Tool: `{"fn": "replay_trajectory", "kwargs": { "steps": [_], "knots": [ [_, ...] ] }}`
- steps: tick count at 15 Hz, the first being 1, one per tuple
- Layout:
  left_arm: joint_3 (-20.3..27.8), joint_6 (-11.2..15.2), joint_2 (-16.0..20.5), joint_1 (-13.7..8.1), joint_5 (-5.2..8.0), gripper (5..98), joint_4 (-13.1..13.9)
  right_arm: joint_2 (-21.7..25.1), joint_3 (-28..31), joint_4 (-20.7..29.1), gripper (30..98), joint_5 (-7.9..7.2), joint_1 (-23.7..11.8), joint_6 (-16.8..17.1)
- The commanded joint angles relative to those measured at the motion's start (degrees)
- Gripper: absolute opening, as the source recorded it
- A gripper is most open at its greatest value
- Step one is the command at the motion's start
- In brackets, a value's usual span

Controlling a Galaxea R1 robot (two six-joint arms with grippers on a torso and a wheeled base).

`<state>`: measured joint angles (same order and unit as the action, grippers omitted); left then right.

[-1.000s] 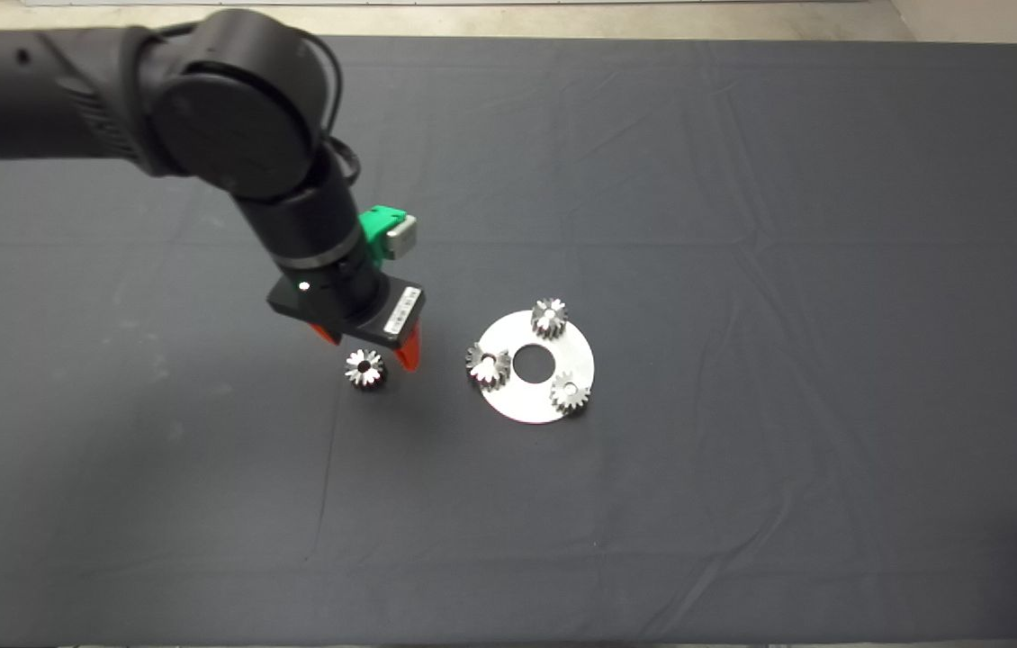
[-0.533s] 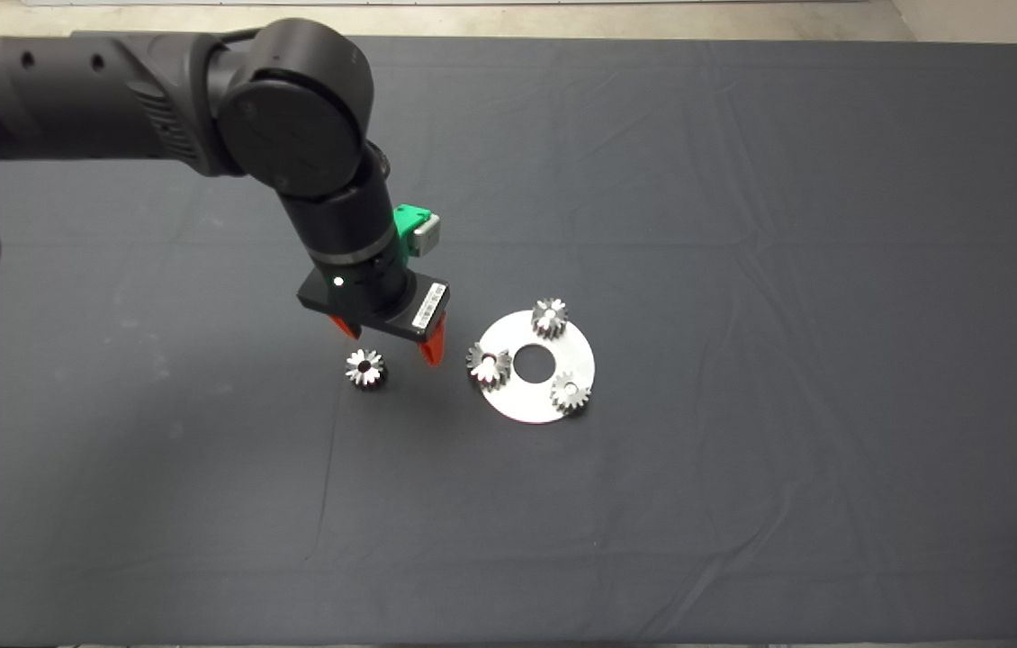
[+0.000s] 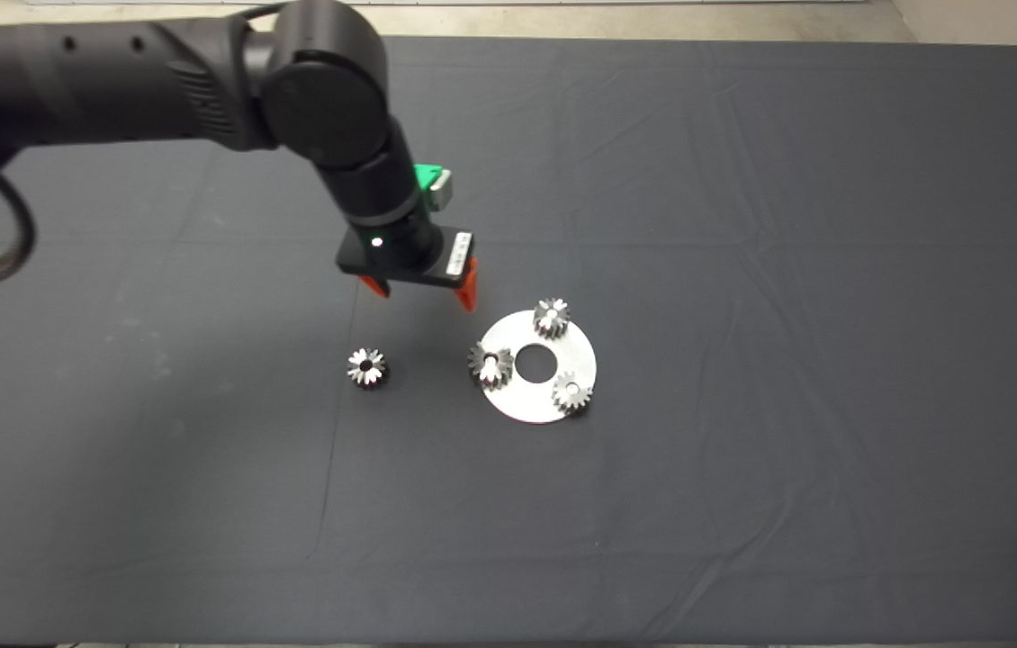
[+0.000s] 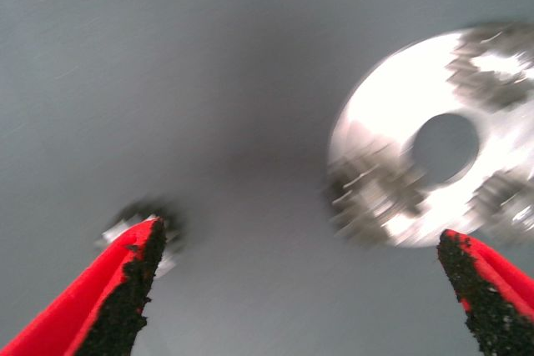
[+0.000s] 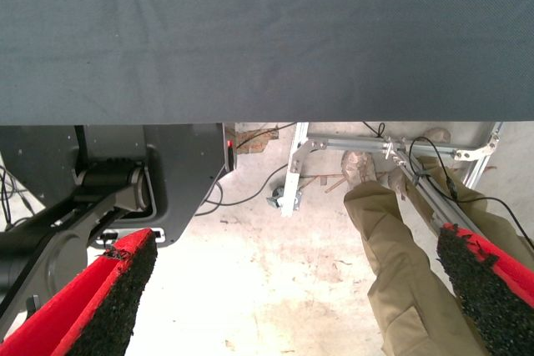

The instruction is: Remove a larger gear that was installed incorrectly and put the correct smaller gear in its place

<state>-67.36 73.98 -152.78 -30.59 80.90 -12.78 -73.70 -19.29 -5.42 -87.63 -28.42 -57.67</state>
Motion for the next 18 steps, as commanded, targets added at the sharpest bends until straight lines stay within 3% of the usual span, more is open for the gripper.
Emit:
{"fn": "replay_trajectory", "kwargs": {
  "steps": [1,3,8,12,13,15,16,18],
  "knots": [
    [-0.47,0.55,-1.34,1.41,-0.13,83.2,-1.46,-0.35,0.07,2.08,88.8,-2.99,-0.06,0.28],
    [-0.8,0.54,-2.51,1.72,-0.04,83.9,-1.72,-0.44,0.05,2.08,88.8,-2.99,-0.13,0.28],
    [-0.74,0.19,-2.84,7.09,0.14,83.8,-4.24,-1.4,0.05,2.08,88.8,-2.99,-0.18,0.28],
    [-1.57,0.24,-3.98,7.35,0.67,83.9,-4.27,-2.37,0.05,1.91,88.8,-2.99,-0.24,0.28],
    [-2.25,-0.09,-4.99,7.3,2.35,83.9,-4.18,-2.46,0.05,1.91,88.8,-2.9,-0.24,0.28],
    [-4.72,-1.27,-8.17,7.21,8.65,83.9,-4.18,-2.55,0.05,1.91,88.8,-2.81,-0.2,0.28],
    [-7.11,-2.91,-9.79,7.21,9.63,83.9,-4.09,-2.63,0.05,1.91,88.8,-2.81,-0.24,0.28],
    [-8.6,-3.76,-11.44,7.21,9.72,83.9,-3.83,-2.67,0.05,1.82,88.8,-2.9,-0.24,0.28]
  ]
}}
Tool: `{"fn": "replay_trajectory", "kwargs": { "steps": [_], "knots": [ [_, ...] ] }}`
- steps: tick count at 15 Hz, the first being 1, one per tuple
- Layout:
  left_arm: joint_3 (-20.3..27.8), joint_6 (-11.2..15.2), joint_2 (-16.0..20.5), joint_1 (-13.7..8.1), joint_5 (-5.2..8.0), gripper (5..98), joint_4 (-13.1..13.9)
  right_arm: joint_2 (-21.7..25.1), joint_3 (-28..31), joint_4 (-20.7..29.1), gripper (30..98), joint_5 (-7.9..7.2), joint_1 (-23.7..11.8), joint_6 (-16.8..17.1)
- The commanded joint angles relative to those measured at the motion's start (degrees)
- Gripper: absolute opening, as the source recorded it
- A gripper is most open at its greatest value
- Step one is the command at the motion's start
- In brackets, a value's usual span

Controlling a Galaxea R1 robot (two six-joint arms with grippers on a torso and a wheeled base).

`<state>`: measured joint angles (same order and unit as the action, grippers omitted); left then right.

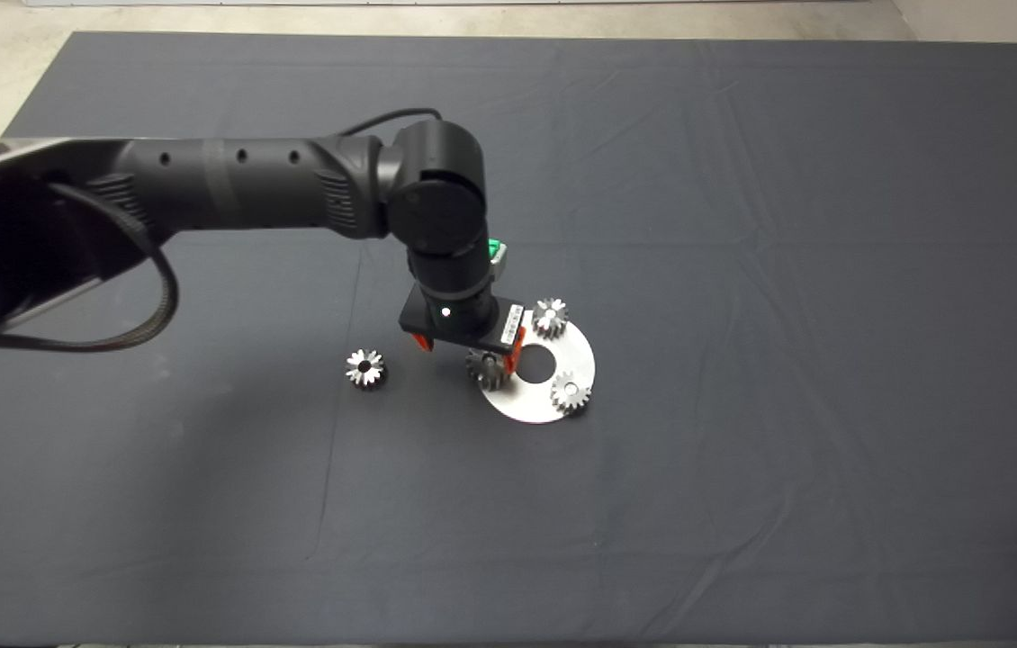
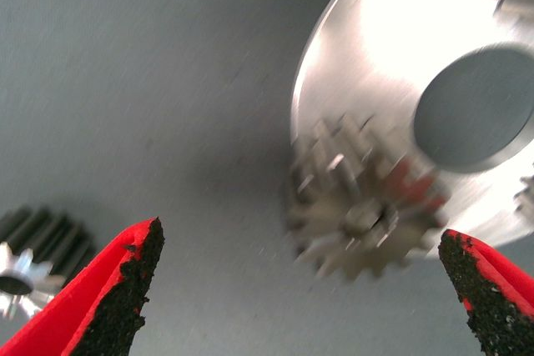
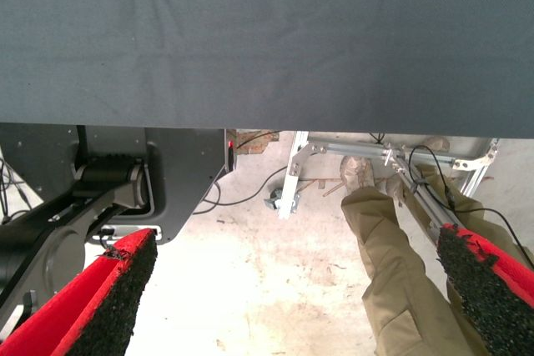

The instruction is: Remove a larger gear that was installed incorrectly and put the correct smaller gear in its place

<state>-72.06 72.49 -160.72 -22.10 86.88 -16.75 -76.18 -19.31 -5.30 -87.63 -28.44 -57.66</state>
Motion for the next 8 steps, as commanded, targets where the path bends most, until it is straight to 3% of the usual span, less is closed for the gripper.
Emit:
{"fn": "replay_trajectory", "kwargs": {
  "steps": [1,4,8],
  "knots": [
    [-4.6,-2.26,-4.44,-1.28,3.91,83.9,0.23,-0.16,0.08,1.7,88.8,-2.93,-0.22,0.27],
    [-7.9,-3.42,-7.12,-1.19,4.0,83.9,0.31,-0.16,0.08,1.7,88.8,-2.9,-0.22,0.18],
    [-7.98,-3.76,-6.33,-1.1,4.0,83.9,0.31,0.19,0.08,1.53,88.8,-2.9,-0.22,0.27]
  ]
}}
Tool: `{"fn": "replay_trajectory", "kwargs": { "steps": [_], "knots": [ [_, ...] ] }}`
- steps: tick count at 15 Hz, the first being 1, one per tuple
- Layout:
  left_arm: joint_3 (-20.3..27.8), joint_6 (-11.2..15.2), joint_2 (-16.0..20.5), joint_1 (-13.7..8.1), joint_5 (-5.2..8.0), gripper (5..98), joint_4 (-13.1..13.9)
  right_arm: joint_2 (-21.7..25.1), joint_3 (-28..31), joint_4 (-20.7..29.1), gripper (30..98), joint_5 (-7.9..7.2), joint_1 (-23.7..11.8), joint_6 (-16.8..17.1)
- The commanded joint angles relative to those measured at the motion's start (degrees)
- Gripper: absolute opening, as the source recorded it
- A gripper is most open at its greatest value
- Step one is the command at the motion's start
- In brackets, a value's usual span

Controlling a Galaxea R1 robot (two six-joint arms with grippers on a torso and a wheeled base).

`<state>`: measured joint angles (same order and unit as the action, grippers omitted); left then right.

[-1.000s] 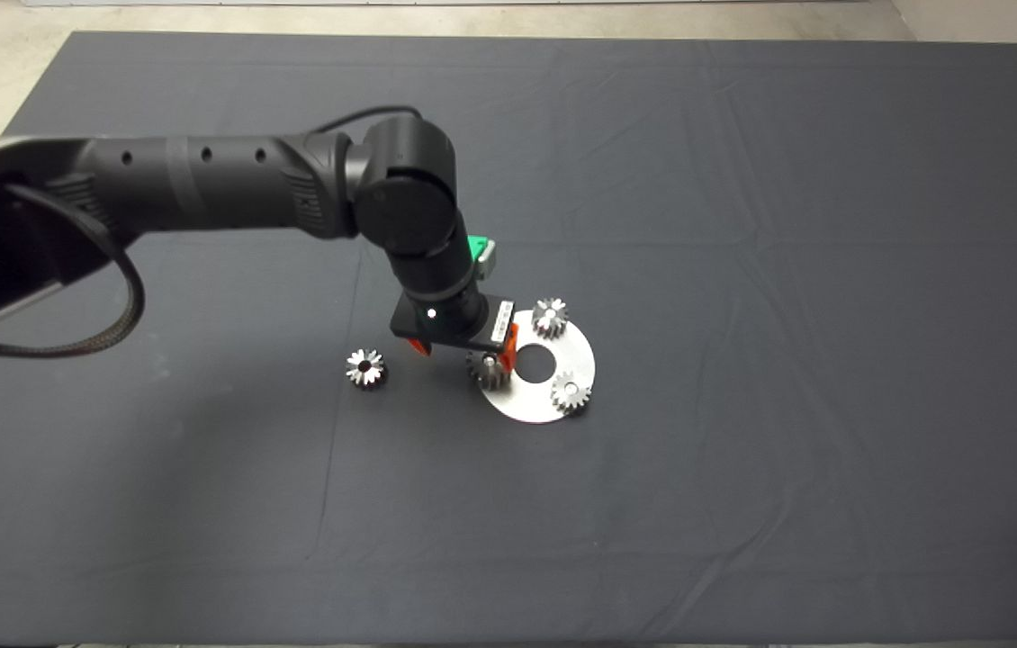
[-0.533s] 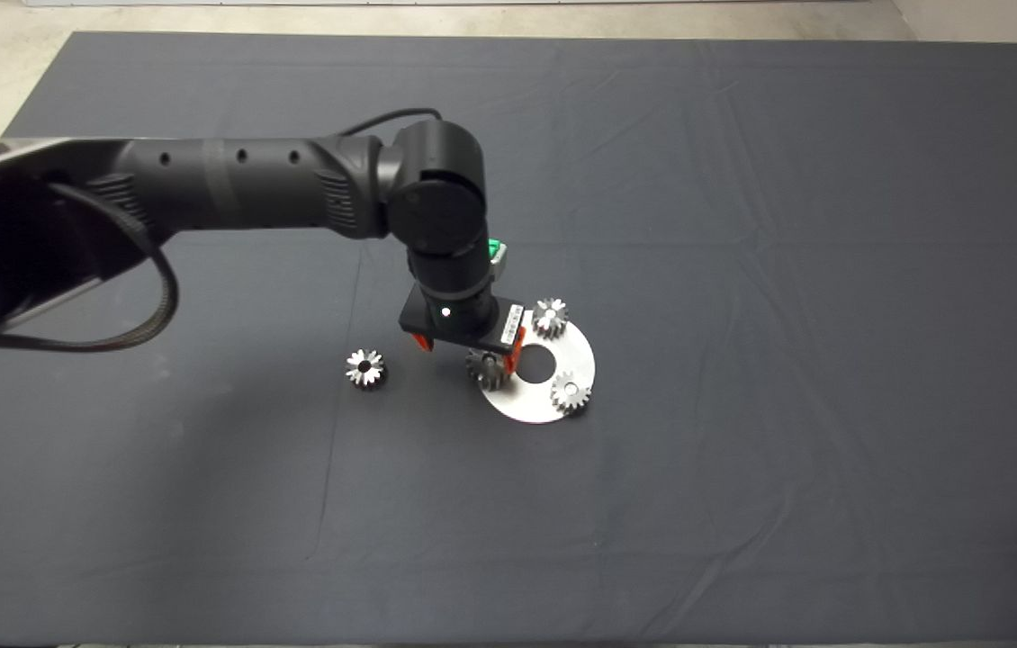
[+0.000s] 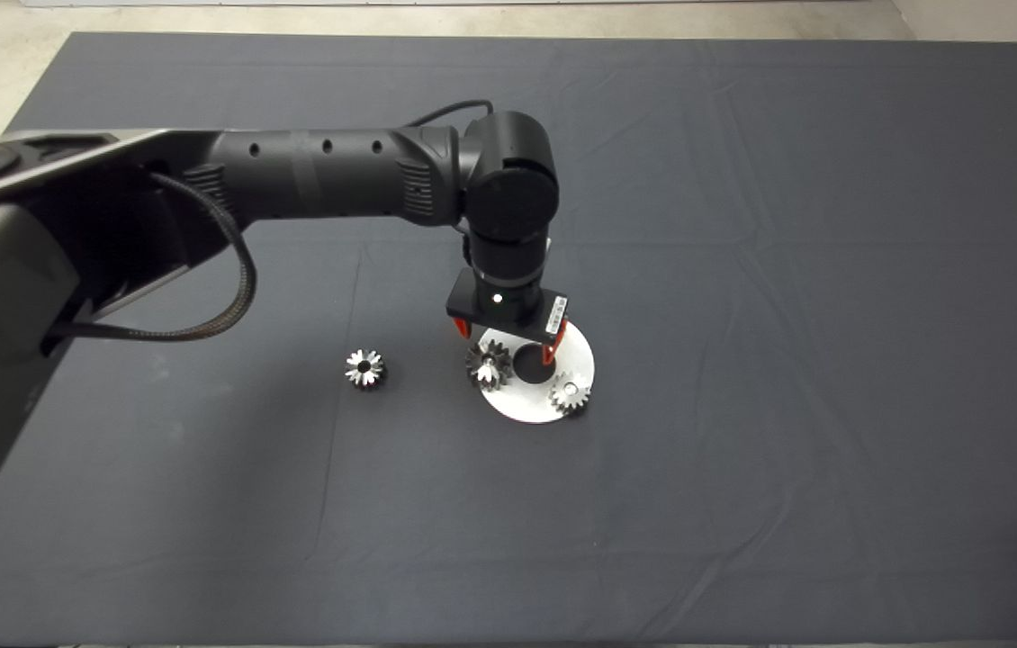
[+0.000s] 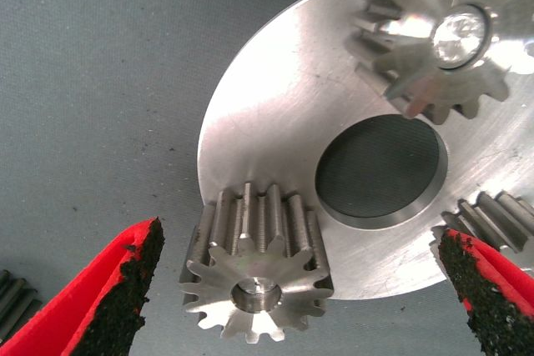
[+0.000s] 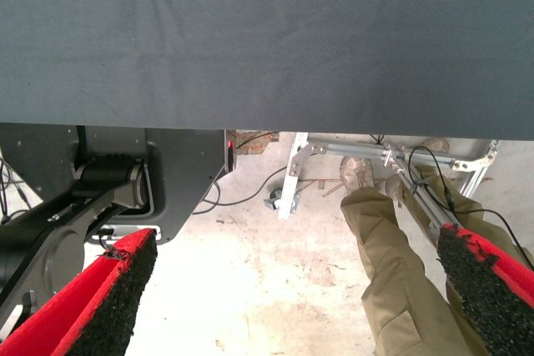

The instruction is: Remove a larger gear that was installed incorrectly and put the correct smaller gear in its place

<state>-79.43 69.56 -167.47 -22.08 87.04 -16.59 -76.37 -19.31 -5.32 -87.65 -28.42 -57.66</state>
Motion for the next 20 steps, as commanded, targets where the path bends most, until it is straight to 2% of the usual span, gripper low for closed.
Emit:
{"fn": "replay_trajectory", "kwargs": {
  "steps": [1,6,9,14,15,17,20],
  "knots": [
    [-0.36,-0.74,0.84,-1.13,3.89,83.9,0.16,0.39,0.08,1.54,88.8,-2.88,-0.24,0.27],
    [1.87,-0.65,5.19,-0.95,3.93,83.9,0.42,0.12,0.08,1.54,88.8,-2.88,-0.24,0.27],
    [4.15,-0.04,7.2,0.28,3.75,83.9,1.39,-0.05,0.08,1.54,88.8,-2.79,-0.24,0.27],
    [5.45,0.93,6.85,1.07,3.57,83.9,1.39,-1.02,0.08,1.89,88.8,-2.96,-0.33,0.27],
    [5.56,1.04,6.65,1.07,3.57,83.9,1.8,-1.03,-0.01,1.89,88.8,-2.96,-0.33,0.27],
    [6.42,2.47,6.76,1.07,3.57,83.9,4.69,-1.46,-0.05,1.89,88.8,-2.96,-0.33,0.27],
    [7.82,3.48,6.67,1.15,3.57,83.9,4.81,-2.31,-0.1,1.8,88.8,-2.96,-0.38,0.21]
  ]
}}
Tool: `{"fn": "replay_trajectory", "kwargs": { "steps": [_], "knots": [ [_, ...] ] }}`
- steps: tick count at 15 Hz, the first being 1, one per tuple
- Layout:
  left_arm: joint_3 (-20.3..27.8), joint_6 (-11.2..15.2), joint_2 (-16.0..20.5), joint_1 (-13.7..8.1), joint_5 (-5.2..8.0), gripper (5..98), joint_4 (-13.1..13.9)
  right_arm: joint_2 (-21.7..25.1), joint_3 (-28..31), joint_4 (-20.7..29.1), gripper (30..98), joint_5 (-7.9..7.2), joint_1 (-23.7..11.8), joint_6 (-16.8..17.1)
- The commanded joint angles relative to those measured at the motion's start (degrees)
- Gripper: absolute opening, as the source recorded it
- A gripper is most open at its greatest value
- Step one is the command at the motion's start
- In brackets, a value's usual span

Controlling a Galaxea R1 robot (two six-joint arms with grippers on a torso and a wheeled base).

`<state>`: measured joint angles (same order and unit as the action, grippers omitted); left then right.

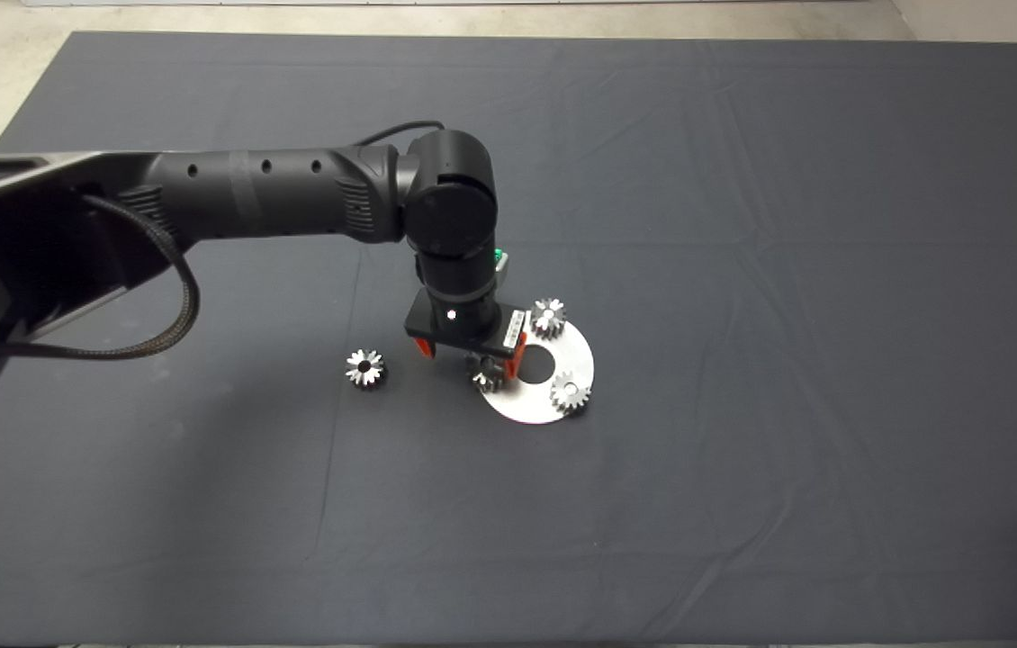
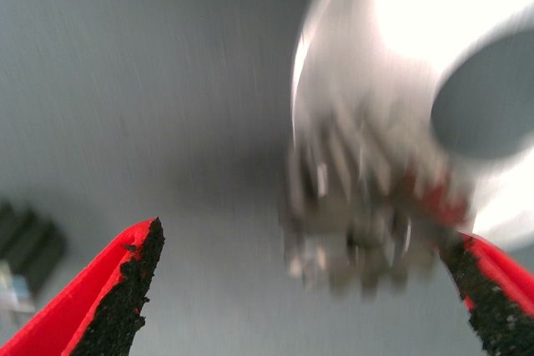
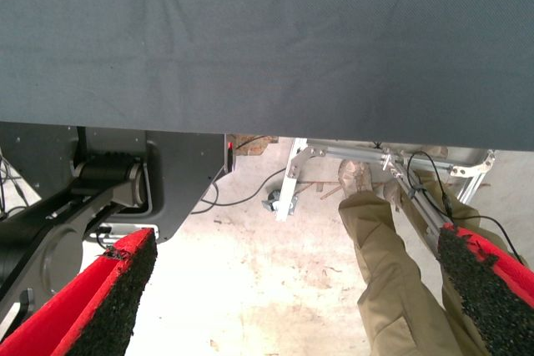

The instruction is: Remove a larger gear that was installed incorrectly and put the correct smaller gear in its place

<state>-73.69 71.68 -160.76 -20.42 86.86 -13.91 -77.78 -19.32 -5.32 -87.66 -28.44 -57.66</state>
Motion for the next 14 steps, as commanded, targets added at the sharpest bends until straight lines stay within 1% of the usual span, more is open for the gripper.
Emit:
{"fn": "replay_trajectory", "kwargs": {
  "steps": [1,3,6,7,9,10,12,13,14],
  "knots": [
    [2.08,1.36,-0.05,-0.5,3.76,83.9,1.96,-1.29,-0.09,1.8,88.8,-2.96,-0.39,0.18],
    [1.9,1.27,-0.05,-0.5,3.76,83.9,1.79,-1.64,-0.09,1.8,88.8,-2.96,-0.39,0.18],
    [1.04,1.27,-0.22,-0.41,3.41,83.9,1.61,-1.64,-0.09,1.89,88.8,-2.96,-0.48,0.18],
    [-0.03,0.92,-0.57,-0.41,2.84,83.9,1.61,-1.64,-0.09,1.89,88.8,-2.96,-0.48,0.09],
    [-0.82,0.56,-0.75,-0.41,2.64,83.9,1.52,-1.64,-0.09,1.89,88.8,-2.96,-0.48,0.03],
    [-1.13,0.61,-1.09,-0.41,2.4,83.9,1.52,-1.73,-0.09,1.89,88.8,-2.87,-0.48,-0.08],
    [-1.79,0.89,-2.3,-0.41,1.32,83.9,1.43,-2.43,-0.09,1.89,88.8,-2.96,-0.48,-0.23],
    [-1.83,1.05,-2.72,-0.41,0.99,83.9,1.48,-2.38,-0.09,1.89,88.8,-2.96,-0.57,-0.17],
    [-1.97,1.09,-3.03,-0.43,0.94,83.9,1.43,-2.34,-0.09,1.89,88.8,-2.96,-0.57,-0.26]
  ]
}}
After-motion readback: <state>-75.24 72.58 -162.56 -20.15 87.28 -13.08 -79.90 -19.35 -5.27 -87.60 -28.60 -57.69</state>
